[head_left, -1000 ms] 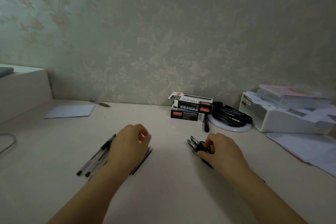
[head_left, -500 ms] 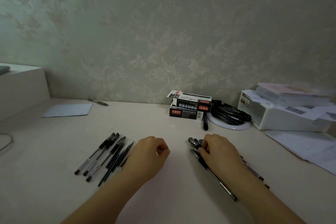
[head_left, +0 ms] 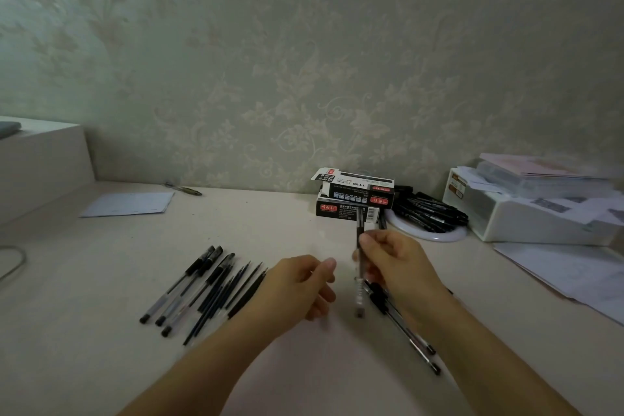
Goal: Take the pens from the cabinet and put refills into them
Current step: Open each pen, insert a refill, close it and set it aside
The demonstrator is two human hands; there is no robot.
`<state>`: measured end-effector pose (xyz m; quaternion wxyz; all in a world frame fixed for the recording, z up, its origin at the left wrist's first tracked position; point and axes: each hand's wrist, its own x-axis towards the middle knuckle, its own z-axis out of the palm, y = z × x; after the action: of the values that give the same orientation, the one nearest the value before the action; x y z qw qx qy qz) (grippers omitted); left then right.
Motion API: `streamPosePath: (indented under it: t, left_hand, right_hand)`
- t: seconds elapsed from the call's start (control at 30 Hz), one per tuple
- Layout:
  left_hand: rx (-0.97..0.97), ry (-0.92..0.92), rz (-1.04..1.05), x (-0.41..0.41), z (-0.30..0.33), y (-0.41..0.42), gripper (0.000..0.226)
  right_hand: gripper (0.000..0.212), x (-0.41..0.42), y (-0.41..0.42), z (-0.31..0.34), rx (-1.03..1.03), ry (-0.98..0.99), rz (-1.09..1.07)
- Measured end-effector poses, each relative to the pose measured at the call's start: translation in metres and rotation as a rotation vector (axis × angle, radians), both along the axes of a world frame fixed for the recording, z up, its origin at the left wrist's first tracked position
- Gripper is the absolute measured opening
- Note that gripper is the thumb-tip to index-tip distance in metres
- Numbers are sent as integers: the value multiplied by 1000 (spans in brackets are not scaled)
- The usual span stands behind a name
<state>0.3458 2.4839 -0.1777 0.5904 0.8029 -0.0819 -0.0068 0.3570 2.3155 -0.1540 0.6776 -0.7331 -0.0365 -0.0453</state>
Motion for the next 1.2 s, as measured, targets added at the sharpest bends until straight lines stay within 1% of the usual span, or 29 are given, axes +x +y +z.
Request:
streamPosePath:
  t: [0.07,0.13,0.23,0.3,0.37,0.4,0.47,0.53,0.63,0.77,0.83,0.93,1.03,1.07,1.1,1.13,1.2]
  left_hand:
    - [-82,23,-49,-1,2,-1,35]
    - [-107,33,-86,-2,3,-1,36]
    - [54,-10,-98,-2,4,3,25]
    - [200,-108,-65,0,5,7,14]
    - [351,-224,-16,2,6,12,12]
    - [396,-261,-4,2,5,12,12]
    - [401,-298,-7,1,3,11,10]
    - [391,-324,-22,-1,2,7,9]
    - [451,-366,-12,0,2,6,19]
    - [639,-473,89,3,6,8,37]
    - [693,-484,122,3,6,8,46]
    - [750,-462,225,5,6,10,64]
    - [751,-464,260,5,7,11,64]
    - [727,-455,258,5,6,10,61]
    - [686,-441,251,5,5,10,56]
    - [633,-425,237,5,4,10,48]
    - [533,-400,197,7,1,11,28]
  right_hand:
    - [17,-3,7,-6,110,92,88]
    - [19,-5,11,-11,137,137,172]
    - [18,-5,11,-14,138,147,248]
    - [15,-4,9,-14,114,149,189]
    - [17,-1,6,-13,77,138,108]
    - [17,0,4,-13,68,124,85]
    - [16,1,3,-15,41,107,82]
    - [14,0,3,-16,17,106,128]
    - [14,-2,6,-16,-11,72,206]
    - [15,-2,9,-16,-6,19,202]
    - [16,-2,10,-17,20,4,188]
    - [15,-2,10,-16,37,-42,148]
    - [12,-1,10,-16,57,-73,91]
    - [9,-1,9,-17,24,-92,64]
    - [5,-1,8,-19,-60,-126,32]
    - [3,-1,6,-21,-193,-177,-4]
    - [7,-1,2,-27,-537,-296,-37]
